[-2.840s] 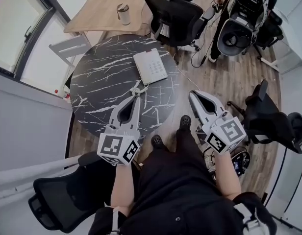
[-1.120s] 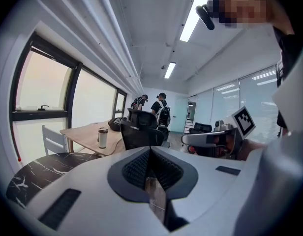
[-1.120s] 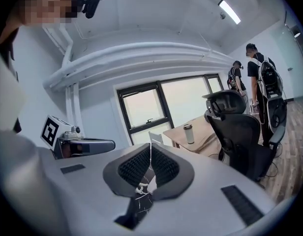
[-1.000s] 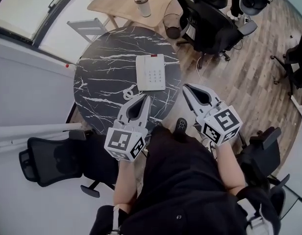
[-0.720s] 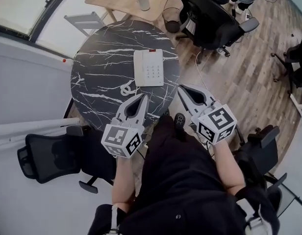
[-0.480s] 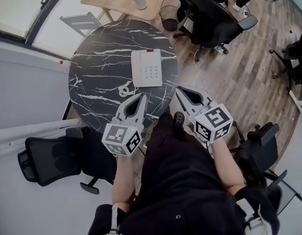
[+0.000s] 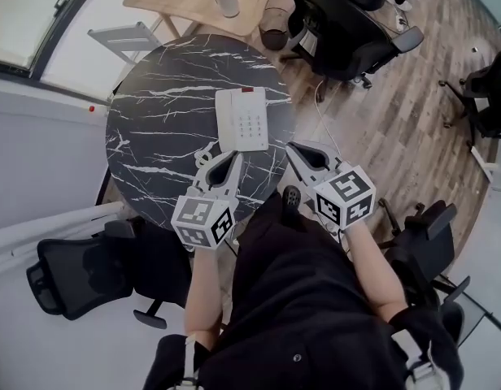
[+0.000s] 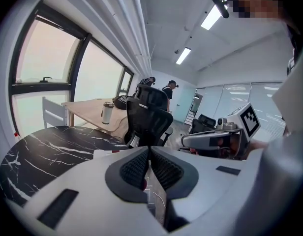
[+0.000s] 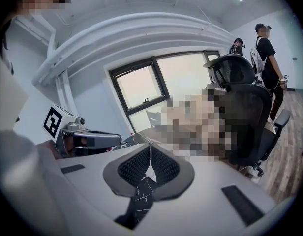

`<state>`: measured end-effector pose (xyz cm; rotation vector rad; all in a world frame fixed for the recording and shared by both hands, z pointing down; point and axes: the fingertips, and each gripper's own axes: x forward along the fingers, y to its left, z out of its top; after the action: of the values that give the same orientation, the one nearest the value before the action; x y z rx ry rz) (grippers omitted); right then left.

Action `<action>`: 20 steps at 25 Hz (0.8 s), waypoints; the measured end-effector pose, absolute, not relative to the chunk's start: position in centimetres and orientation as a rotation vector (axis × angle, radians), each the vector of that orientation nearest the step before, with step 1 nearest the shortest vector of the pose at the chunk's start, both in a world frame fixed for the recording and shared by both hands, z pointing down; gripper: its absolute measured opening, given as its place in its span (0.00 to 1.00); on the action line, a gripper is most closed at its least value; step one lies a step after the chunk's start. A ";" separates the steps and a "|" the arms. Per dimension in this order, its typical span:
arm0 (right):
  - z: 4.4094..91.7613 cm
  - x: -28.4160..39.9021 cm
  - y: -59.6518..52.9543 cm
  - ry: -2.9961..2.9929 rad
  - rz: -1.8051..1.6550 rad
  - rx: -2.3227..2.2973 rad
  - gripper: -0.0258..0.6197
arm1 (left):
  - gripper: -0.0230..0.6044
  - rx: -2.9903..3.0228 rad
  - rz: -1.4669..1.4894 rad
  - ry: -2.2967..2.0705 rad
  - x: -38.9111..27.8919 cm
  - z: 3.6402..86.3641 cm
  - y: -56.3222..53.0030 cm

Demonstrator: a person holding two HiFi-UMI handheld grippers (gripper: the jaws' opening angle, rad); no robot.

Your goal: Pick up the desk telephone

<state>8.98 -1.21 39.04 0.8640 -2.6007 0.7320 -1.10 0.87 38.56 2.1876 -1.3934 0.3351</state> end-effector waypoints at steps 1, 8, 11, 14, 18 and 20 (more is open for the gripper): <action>39.3 8.7 -1.5 -2.593 0.735 0.865 0.09 | 0.06 2.190 0.340 -1.386 -1.3 38.8 0.4; 41.5 7.0 -3.0 -2.522 0.746 0.862 0.09 | 0.06 2.181 0.358 -1.322 -2.7 41.5 -1.6; 42.8 6.6 -3.5 -2.485 0.757 0.873 0.09 | 0.07 2.165 0.368 -1.302 -3.4 43.1 -2.2; 44.1 6.1 -3.7 -2.450 0.778 0.873 0.09 | 0.16 2.152 0.379 -1.278 -4.1 44.4 -2.6; 45.5 5.3 -3.9 -2.413 0.800 0.870 0.09 | 0.16 2.143 0.386 -1.256 -5.0 45.7 -3.1; 46.1 5.0 -3.9 -2.396 0.815 0.875 0.09 | 0.17 2.137 0.398 -1.247 -5.5 46.3 -3.2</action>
<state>5.03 -3.90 46.15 0.8745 -2.3957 0.8150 -5.46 -3.20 46.32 2.1370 -1.2472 0.3983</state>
